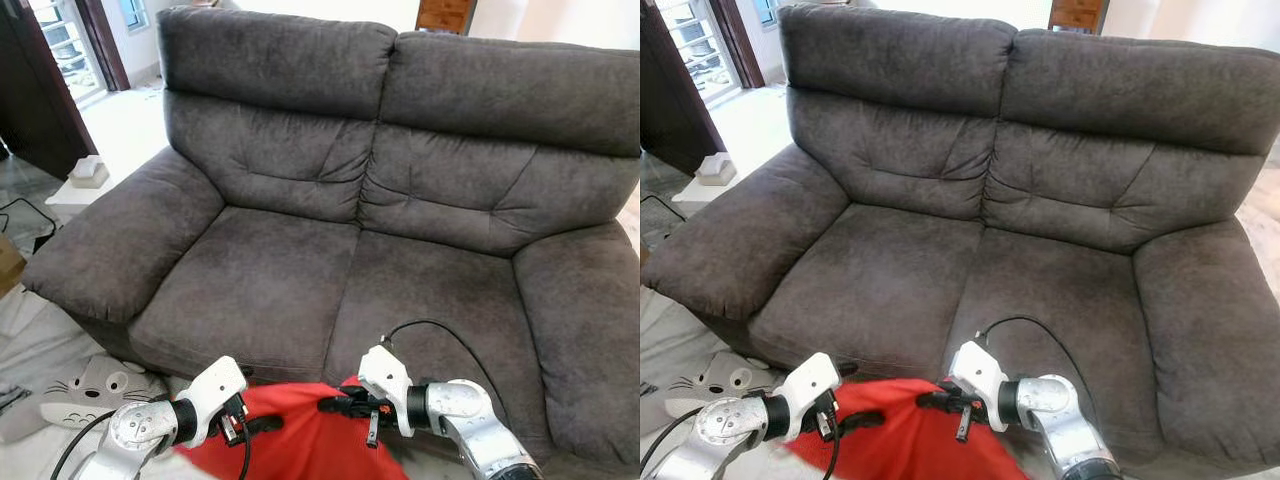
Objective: Move the pillow to the sofa from floor
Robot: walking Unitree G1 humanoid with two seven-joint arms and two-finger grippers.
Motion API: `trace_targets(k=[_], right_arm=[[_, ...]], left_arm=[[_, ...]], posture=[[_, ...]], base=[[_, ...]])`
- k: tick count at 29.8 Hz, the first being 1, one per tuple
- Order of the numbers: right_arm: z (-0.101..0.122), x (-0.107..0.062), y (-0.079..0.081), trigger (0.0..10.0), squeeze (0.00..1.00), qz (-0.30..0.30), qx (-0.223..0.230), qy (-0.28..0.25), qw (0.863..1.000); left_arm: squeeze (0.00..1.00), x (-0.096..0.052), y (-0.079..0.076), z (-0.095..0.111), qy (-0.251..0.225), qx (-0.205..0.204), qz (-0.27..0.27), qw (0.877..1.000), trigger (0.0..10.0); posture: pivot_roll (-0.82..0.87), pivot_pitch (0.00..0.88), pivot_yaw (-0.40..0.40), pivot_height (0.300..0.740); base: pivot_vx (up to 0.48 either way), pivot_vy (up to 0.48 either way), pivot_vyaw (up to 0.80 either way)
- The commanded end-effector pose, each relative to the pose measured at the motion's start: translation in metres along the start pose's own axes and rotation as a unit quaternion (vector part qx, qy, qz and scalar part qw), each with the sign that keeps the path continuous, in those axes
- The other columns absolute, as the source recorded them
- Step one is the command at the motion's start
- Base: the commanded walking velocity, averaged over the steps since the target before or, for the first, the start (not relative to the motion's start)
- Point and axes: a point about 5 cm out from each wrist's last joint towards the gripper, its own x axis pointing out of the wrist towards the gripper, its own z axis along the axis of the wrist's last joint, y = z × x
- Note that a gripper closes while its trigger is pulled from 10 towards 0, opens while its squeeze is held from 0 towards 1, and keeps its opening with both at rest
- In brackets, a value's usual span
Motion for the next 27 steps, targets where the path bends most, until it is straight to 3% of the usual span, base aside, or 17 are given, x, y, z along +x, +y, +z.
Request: trace_targets(k=[1, 4, 8, 16, 27], right_arm=[[0.027, 0.0, -0.004, 10.0, 0.0, -0.001, -0.037, -0.051, 0.998], [0.029, -0.001, -0.002, 10.0, 0.0, 0.004, -0.038, -0.055, 0.998], [0.051, -0.006, -0.002, 10.0, 0.0, 0.008, -0.055, -0.084, 0.995], [0.078, -0.016, -0.008, 10.0, 0.0, 0.001, -0.084, -0.12, 0.989], [0.067, -0.028, -0.018, 10.0, 0.0, -0.023, -0.081, -0.078, 0.993]], left_arm=[[0.0, 0.001, -0.005, -0.007, 0.02, -0.007, -0.016, 1.0, 10.0], [0.0, 0.001, -0.007, -0.012, 0.026, -0.015, -0.021, 0.999, 10.0], [0.0, -0.004, -0.021, -0.033, 0.079, -0.017, -0.069, 0.994, 10.0], [0.0, -0.008, -0.019, -0.043, 0.103, -0.012, -0.062, 0.993, 10.0], [0.0, -0.025, -0.009, -0.047, 0.115, -0.011, -0.051, 0.992, 10.0]], posture=[[0.11, 0.077, 0.007, 0.74], [0.11, 0.073, 0.007, 0.74], [0.11, 0.069, 0.009, 0.74], [0.1, 0.046, 0.007, 0.74], [0.1, 0.026, 0.004, 0.74]], base=[[0.0, 0.0, 0.0], [0.0, 0.0, 0.0], [0.0, 0.0, 0.0], [0.0, 0.0, 0.0], [0.0, 0.0, 0.0]])
